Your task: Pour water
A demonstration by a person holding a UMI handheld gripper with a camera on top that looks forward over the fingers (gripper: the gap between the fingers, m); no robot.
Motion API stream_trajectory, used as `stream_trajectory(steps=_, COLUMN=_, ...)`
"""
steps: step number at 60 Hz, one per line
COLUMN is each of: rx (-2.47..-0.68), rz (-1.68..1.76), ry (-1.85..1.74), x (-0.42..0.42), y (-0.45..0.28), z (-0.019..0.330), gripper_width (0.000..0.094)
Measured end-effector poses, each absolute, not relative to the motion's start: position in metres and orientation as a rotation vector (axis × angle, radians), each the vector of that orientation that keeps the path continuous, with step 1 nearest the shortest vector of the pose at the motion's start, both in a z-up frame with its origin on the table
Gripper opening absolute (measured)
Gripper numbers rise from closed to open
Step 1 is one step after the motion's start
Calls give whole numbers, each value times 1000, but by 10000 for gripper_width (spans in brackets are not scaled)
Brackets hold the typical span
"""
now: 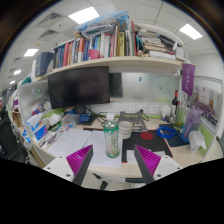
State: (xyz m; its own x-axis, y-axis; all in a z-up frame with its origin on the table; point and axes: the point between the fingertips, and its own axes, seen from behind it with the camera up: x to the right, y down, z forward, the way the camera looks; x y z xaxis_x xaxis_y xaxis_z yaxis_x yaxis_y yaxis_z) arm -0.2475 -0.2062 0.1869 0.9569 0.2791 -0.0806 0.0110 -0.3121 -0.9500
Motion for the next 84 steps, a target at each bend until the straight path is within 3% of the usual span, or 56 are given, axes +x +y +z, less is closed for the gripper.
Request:
stream_trajectory(steps=13, rx=-1849, rz=178, ry=-182, x=-284, y=-100, z=112, gripper_width=859)
stream_trajectory(steps=25, rx=-1800, rz=132, ry=-156, x=-298, y=-39, z=105, gripper_width=835)
stream_trajectory(steps=29, rx=-1796, rz=150, ry=-145, x=-304, y=-28, z=104, gripper_width=761)
stream_trajectory(steps=35, rx=-1789, rz=131, ry=-151, x=-306, y=-15, z=99, gripper_width=510)
stream_trajectory(steps=49, rx=-1764, rz=107, ry=-165, x=-308, y=-12, z=99, gripper_width=347)
stream_trajectory(steps=56, rx=-1801, rz=115, ry=-166, x=-311, y=-9, z=98, gripper_width=335)
stream_trajectory(steps=64, rx=-1839, rz=196, ry=-86, x=-317, y=3, z=116, gripper_width=316)
stream_trajectory(steps=69, rx=-1834, rz=324, ry=12, x=-335, y=16, z=145, gripper_width=315)
stream_trajectory(steps=84, rx=-1808, rz=1005, ry=490, x=-407, y=71, z=211, gripper_width=317)
